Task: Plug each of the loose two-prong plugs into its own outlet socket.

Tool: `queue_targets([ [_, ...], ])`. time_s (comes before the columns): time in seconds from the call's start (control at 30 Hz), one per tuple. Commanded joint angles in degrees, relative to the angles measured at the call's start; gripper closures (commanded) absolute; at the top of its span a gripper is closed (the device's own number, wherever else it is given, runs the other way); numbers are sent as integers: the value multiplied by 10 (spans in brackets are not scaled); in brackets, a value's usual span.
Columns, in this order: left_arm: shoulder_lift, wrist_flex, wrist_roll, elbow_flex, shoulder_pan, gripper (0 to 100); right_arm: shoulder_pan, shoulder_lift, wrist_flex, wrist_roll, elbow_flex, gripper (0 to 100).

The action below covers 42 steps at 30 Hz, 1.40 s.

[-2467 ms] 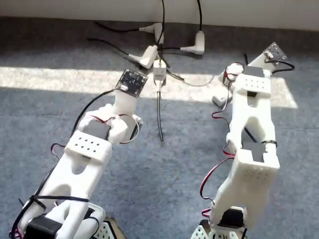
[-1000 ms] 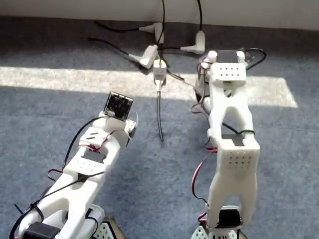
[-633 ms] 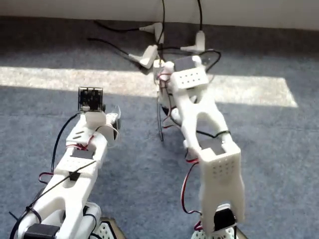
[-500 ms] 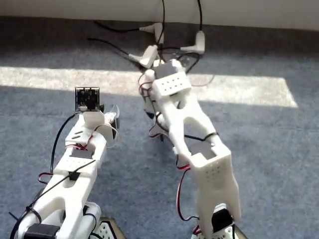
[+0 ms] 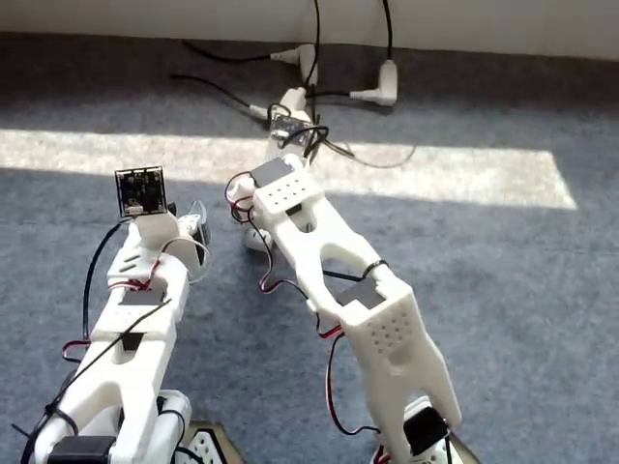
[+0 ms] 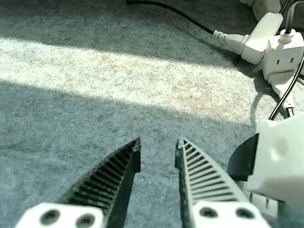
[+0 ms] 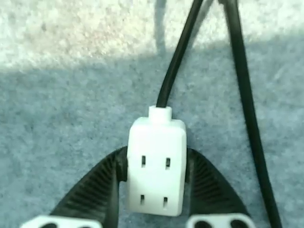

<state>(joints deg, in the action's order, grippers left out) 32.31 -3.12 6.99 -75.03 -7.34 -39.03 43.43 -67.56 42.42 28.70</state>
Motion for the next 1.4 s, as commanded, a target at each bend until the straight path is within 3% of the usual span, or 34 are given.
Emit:
queue_targets([
  [0.0, 17, -8, 4, 24, -7, 870, 3, -4, 8, 6, 22, 790],
  [0.07, 17, -9, 4, 24, -7, 870, 1, -7, -11, 6, 28, 731],
  [0.17, 17, -9, 4, 24, -7, 870, -1, -20, -57, 2, 73, 722],
  [0.4, 17, -11, 4, 23, -6, 870, -1, -98, -284, -1, 218, 722],
  [0.5, 15, -11, 4, 23, -6, 870, 0, -145, -336, -71, 271, 722],
  [0.57, 16, -11, 4, 22, -6, 870, 16, -196, -337, -138, 237, 724],
  [0.73, 15, -11, 4, 22, -5, 870, 79, -375, -336, -180, 115, 724],
  [0.9, 15, -11, 4, 22, -5, 870, 227, -582, -336, -260, -6, 724],
  [1.13, 15, -11, 4, 22, -5, 870, 582, -751, -285, -420, -286, 724],
  [1.27, 15, -9, 4, 21, -4, 870, 770, -755, -105, -528, -478, 724],
  [1.37, 15, -9, 4, 21, -4, 870, 859, -755, 66, -593, -580, 724],
])
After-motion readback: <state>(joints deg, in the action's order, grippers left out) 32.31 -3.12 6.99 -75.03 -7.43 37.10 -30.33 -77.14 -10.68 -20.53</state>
